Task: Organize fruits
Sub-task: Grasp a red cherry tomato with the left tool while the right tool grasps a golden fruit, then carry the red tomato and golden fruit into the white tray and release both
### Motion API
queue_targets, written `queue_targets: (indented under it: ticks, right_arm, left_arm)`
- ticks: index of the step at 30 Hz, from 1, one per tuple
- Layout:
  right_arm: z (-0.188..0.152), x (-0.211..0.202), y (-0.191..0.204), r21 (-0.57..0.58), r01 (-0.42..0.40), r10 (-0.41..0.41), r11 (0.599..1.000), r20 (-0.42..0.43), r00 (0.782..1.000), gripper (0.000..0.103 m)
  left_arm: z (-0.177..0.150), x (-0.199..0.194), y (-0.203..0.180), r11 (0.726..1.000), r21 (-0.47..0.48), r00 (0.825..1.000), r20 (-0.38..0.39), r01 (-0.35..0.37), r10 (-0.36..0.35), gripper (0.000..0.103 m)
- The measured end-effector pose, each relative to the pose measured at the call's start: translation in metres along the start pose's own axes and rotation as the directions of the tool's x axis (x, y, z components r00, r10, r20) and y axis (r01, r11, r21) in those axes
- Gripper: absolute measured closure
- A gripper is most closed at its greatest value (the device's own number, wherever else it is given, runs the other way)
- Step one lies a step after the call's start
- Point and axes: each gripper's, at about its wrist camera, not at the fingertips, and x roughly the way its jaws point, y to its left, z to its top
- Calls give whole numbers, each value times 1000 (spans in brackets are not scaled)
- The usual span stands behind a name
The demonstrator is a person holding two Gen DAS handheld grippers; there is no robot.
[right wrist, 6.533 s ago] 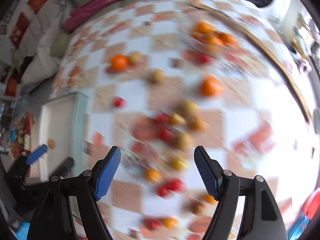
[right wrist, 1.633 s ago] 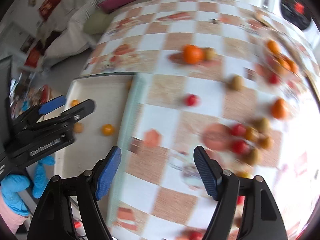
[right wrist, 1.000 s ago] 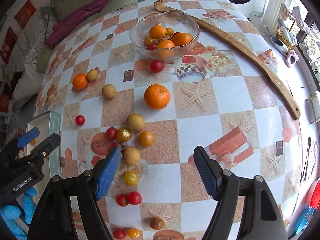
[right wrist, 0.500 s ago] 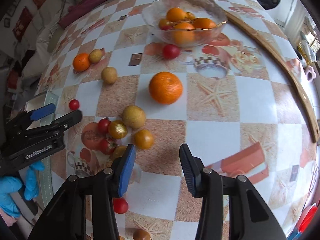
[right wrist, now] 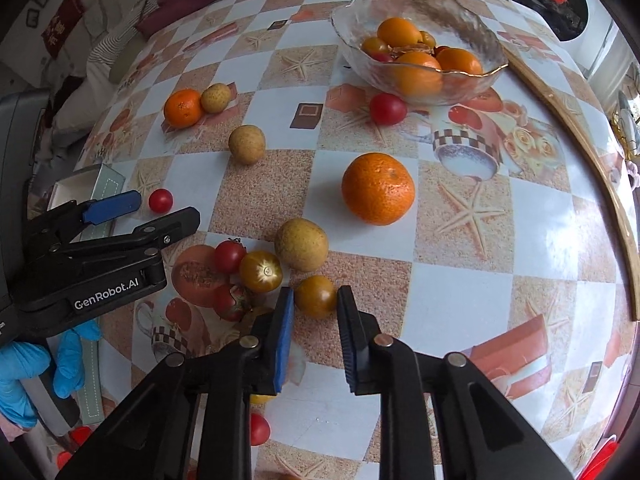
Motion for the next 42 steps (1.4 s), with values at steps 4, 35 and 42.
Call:
queue_targets:
  ticks: [4,35,42]
  right_arm:
    - [0,0,0,18,4,-4,1000,2,1000,80]
    - [-5,-56,78,-36,-121,122,992,24,992,81]
    - [3,-44,142,-152,-166,164,974,-22,986,81]
  left_arm:
    - [1,-5,-5,999,29,999,1,39,-39,83]
    - [-82,-125,118,974,-222,994,111,44,-19,83]
    - [-122,-126,169,943,-332,996,80,-14,44,83]
